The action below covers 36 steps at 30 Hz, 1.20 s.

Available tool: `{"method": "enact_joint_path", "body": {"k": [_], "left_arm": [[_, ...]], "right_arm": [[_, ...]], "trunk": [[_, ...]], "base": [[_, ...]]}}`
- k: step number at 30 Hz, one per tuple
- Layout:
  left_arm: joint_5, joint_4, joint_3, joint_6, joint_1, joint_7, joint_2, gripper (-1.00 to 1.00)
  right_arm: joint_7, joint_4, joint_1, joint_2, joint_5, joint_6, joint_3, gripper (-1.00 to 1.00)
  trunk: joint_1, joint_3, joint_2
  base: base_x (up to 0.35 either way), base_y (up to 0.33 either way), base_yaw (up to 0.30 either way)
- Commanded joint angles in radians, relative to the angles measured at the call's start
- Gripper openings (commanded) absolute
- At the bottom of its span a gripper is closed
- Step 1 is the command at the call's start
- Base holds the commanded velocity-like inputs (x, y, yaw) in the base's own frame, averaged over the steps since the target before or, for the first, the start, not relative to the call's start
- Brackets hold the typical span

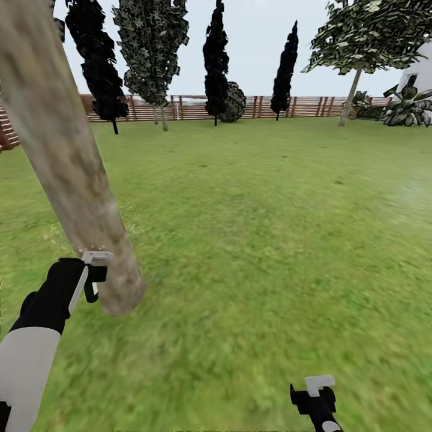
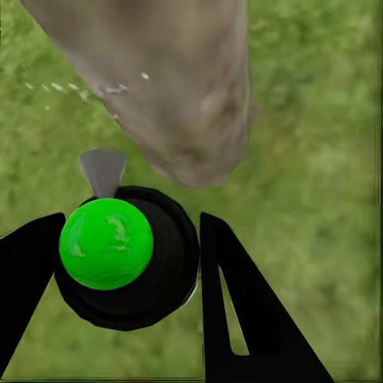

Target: In the garden, pick up the pesticide atomizer on the floor and spray pesticide onto both trees until each tree trunk is fully covered.

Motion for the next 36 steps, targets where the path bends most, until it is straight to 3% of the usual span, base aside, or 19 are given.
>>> {"method": "enact_joint_path", "body": {"k": [1,7,10,13,17,36], "left_arm": [[-0.009,-0.001,0.000,0.005,-0.001,-0.003,0.000,-1.00],[-0.009,0.016,0.000,0.001,0.007,-0.004,0.000,-1.00],[-0.011,0.122,0.000,-0.012,0.022,-0.006,0.001,-1.00],[-0.011,0.131,-0.001,-0.013,0.023,-0.002,-0.029,-1.00],[-0.013,0.142,-0.001,-0.063,0.025,0.006,-0.037,-1.00],[-0.014,0.172,0.002,-0.084,0.025,0.010,-0.039,-1.00]], "right_arm": [[-0.003,0.000,0.000,0.000,-0.008,-0.002,0.009,1.00],[-0.002,-0.001,0.000,0.001,-0.008,-0.002,0.010,1.00],[-0.002,-0.001,0.000,0.001,-0.008,-0.002,0.010,1.00],[-0.002,-0.001,0.000,0.001,-0.008,-0.002,0.010,1.00],[-0.002,-0.001,0.000,0.001,-0.008,-0.002,0.010,1.00],[-0.002,-0.001,0.000,0.001,-0.008,-0.002,0.009,1.00]], "trunk": [[0.000,-0.001,0.000],[0.000,-0.001,0.000],[0.000,-0.001,0.000],[0.000,-0.001,0.000],[0.000,-0.001,0.000],[0.000,-0.001,0.000]], "base": [[-0.091,-0.274,0.202],[-0.037,-0.274,0.266],[0.101,-0.226,0.277],[0.043,-0.046,0.277],[0.084,-0.078,0.249],[0.164,-0.221,0.007]]}}
